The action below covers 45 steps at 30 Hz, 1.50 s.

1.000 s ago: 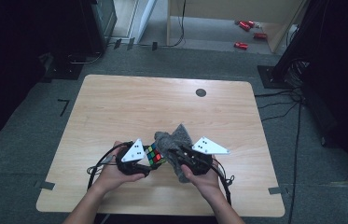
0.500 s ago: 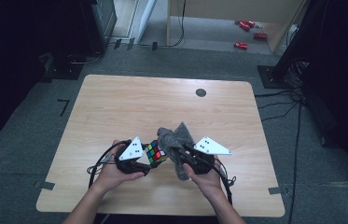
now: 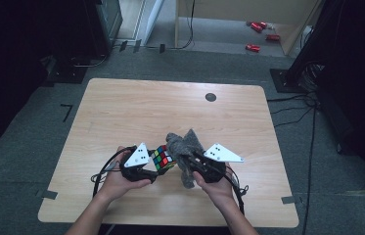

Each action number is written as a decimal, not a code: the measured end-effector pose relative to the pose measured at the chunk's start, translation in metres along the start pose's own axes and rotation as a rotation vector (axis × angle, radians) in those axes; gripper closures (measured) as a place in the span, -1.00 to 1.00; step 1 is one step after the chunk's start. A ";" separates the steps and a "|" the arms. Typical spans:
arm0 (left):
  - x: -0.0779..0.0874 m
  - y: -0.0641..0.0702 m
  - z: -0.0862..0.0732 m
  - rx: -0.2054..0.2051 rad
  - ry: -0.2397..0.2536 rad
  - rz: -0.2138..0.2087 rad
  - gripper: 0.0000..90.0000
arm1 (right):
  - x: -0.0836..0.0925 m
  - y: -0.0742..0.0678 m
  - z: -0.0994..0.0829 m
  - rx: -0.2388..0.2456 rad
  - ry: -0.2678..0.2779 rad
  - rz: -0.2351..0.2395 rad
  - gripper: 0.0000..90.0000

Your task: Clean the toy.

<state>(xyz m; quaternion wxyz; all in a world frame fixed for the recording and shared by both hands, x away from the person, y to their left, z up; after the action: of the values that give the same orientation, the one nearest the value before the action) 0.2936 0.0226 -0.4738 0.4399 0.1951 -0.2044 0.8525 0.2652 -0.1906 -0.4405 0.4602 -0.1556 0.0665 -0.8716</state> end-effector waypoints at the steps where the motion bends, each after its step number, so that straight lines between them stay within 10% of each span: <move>1: -0.001 0.001 0.000 -0.002 0.001 0.000 -0.21 | -0.001 -0.004 0.001 0.010 -0.001 0.006 0.79; 6: -0.003 0.007 0.002 -0.013 0.001 -0.009 -0.21 | -0.004 -0.018 0.007 0.068 0.003 0.028 0.77; 12: 0.003 -0.002 0.003 0.025 0.029 -0.010 -0.21 | 0.004 0.001 0.003 0.006 0.005 -0.027 0.79; 18: 0.001 0.005 0.004 0.008 0.028 -0.028 -0.21 | 0.000 -0.016 0.009 0.072 0.014 0.026 0.79; 38: 0.004 -0.003 0.003 0.051 0.039 -0.033 -0.21 | 0.004 0.001 0.006 0.032 0.010 -0.011 0.84; 45: -0.001 0.006 0.004 0.024 0.027 -0.035 -0.21 | 0.000 -0.017 0.010 0.070 0.021 0.059 0.84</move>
<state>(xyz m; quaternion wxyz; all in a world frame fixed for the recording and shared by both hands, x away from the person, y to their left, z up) 0.2897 0.0169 -0.4717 0.4552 0.1926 -0.1846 0.8495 0.2547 -0.1805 -0.4268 0.4901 -0.1281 0.0452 -0.8610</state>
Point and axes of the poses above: each handheld gripper's, and its own axes: x roughly backward along the jaws, z roughly out of its top, y roughly to its right, the point moved 3 cm from there along -x, roughly forward along the jaws, and after that the axes turned 12 degrees about z, right-handed, at the moved point
